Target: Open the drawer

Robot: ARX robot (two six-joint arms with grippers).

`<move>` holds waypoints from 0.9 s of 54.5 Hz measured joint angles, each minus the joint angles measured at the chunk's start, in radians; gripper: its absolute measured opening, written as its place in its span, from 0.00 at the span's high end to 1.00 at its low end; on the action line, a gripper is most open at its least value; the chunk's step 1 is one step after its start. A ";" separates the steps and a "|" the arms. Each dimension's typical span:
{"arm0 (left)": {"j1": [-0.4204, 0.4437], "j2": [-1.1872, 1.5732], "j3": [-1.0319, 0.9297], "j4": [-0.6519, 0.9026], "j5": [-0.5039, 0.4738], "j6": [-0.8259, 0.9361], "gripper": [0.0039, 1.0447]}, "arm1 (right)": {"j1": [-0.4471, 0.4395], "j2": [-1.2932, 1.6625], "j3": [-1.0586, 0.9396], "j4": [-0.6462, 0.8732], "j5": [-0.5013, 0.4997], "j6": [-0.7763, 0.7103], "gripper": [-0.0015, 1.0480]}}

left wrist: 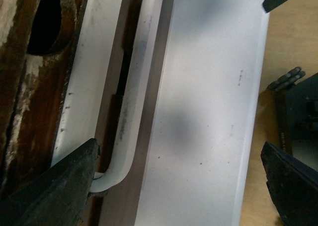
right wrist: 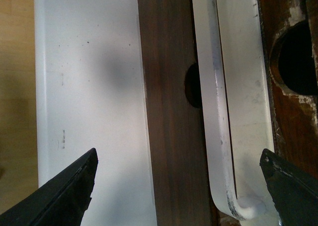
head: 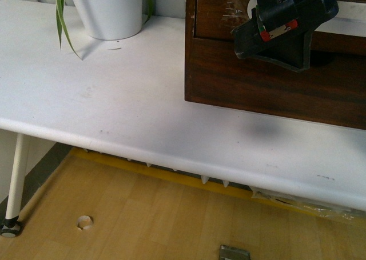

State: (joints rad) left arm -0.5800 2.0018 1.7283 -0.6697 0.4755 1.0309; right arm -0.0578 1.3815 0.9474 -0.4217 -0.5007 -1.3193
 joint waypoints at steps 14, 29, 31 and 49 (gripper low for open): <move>-0.001 0.001 0.000 -0.003 0.011 0.002 0.06 | 0.000 0.018 0.002 0.008 0.011 0.002 0.09; -0.009 0.007 -0.002 0.023 0.014 -0.020 0.06 | -0.006 0.045 0.002 0.040 0.011 0.008 0.09; -0.010 0.008 -0.002 0.025 0.017 -0.024 0.06 | -0.010 0.050 0.002 0.040 0.010 0.008 0.09; -0.016 0.015 0.011 0.019 0.035 -0.056 0.06 | -0.040 0.070 0.002 0.035 -0.013 0.006 0.09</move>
State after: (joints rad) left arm -0.5957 2.0167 1.7397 -0.6502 0.5110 0.9749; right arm -0.0978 1.4513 0.9489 -0.3862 -0.5137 -1.3128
